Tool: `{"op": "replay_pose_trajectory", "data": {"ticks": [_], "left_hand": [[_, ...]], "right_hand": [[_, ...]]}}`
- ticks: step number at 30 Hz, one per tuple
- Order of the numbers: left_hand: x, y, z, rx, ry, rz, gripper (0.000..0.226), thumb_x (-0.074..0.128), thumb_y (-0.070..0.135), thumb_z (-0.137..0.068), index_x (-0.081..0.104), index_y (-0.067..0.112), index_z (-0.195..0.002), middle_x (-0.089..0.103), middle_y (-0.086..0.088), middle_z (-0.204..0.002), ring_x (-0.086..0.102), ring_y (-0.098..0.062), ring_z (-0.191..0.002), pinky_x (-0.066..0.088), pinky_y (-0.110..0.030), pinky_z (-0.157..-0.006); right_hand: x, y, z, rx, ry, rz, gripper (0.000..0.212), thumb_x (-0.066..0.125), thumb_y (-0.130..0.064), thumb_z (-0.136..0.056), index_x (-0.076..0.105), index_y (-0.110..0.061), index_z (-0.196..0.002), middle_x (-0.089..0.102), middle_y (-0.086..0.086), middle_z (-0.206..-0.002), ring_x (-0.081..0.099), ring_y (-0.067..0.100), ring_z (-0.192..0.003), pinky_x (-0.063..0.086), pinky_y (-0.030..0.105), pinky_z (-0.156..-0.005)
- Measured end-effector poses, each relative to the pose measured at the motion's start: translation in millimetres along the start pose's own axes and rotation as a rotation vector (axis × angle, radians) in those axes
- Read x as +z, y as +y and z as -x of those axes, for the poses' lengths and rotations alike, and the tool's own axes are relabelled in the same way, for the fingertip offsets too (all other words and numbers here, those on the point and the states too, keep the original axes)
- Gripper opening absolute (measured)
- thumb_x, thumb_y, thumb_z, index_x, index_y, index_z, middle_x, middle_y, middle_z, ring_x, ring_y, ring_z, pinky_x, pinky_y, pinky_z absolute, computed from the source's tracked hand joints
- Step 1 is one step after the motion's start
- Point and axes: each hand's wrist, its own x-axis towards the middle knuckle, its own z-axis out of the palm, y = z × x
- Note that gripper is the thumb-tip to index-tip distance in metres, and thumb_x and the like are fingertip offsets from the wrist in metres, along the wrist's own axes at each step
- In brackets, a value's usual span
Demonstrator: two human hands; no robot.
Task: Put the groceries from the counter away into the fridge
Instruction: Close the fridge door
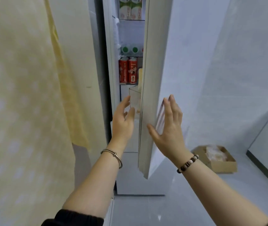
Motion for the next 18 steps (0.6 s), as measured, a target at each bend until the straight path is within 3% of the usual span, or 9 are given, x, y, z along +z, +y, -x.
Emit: {"op": "replay_pose_trajectory", "data": {"ticks": [4, 8, 12, 15, 18], "left_hand": [[-15.4, 6.9, -3.5, 0.107, 0.127, -0.054, 0.027, 0.047, 0.021, -0.096, 0.056, 0.021, -0.122, 0.059, 0.004, -0.120, 0.055, -0.001, -0.107, 0.042, -0.007, -0.084], [-19.6, 6.1, -13.5, 0.100, 0.149, -0.072, 0.025, 0.058, 0.028, -0.088, 0.060, 0.022, -0.113, 0.063, 0.004, -0.107, 0.058, 0.001, -0.092, 0.046, -0.012, -0.078], [-19.2, -9.8, -38.0, -0.032, 0.213, -0.210, 0.044, 0.074, 0.025, -0.079, 0.058, 0.016, -0.119, 0.062, 0.008, -0.106, 0.058, -0.003, -0.093, 0.048, -0.016, -0.080], [-20.7, -24.7, -59.8, -0.091, 0.305, -0.323, 0.027, 0.075, 0.021, -0.077, 0.060, 0.017, -0.100, 0.062, 0.009, -0.088, 0.059, -0.011, -0.081, 0.051, -0.029, -0.079], [-23.6, -39.9, -79.2, -0.088, 0.337, -0.383, 0.019, 0.072, 0.019, -0.079, 0.056, 0.022, -0.089, 0.058, 0.012, -0.078, 0.058, -0.015, -0.076, 0.051, -0.031, -0.075]], "right_hand": [[18.4, 7.6, -13.7, -0.044, -0.120, 0.010, 0.072, 0.048, -0.046, -0.086, 0.015, -0.025, -0.147, 0.005, 0.006, -0.157, 0.010, 0.021, -0.143, 0.023, 0.040, -0.114], [38.6, 19.4, -32.9, -0.073, -0.163, 0.048, 0.075, 0.059, -0.036, -0.086, 0.018, -0.019, -0.146, 0.006, 0.012, -0.157, 0.010, 0.028, -0.143, 0.020, 0.042, -0.115], [54.2, 34.5, -61.8, -0.115, -0.202, 0.138, 0.080, 0.064, -0.030, -0.086, 0.017, -0.013, -0.149, 0.003, 0.013, -0.158, 0.006, 0.031, -0.144, 0.018, 0.047, -0.116], [66.3, 45.7, -88.8, -0.173, -0.226, 0.218, 0.085, 0.067, -0.031, -0.084, 0.016, -0.013, -0.150, 0.002, 0.016, -0.158, 0.001, 0.033, -0.145, 0.013, 0.050, -0.116], [76.4, 53.9, -116.0, -0.220, -0.248, 0.320, 0.095, 0.071, -0.033, -0.081, 0.010, -0.015, -0.151, -0.003, 0.016, -0.158, -0.004, 0.032, -0.145, 0.002, 0.048, -0.114]]}}
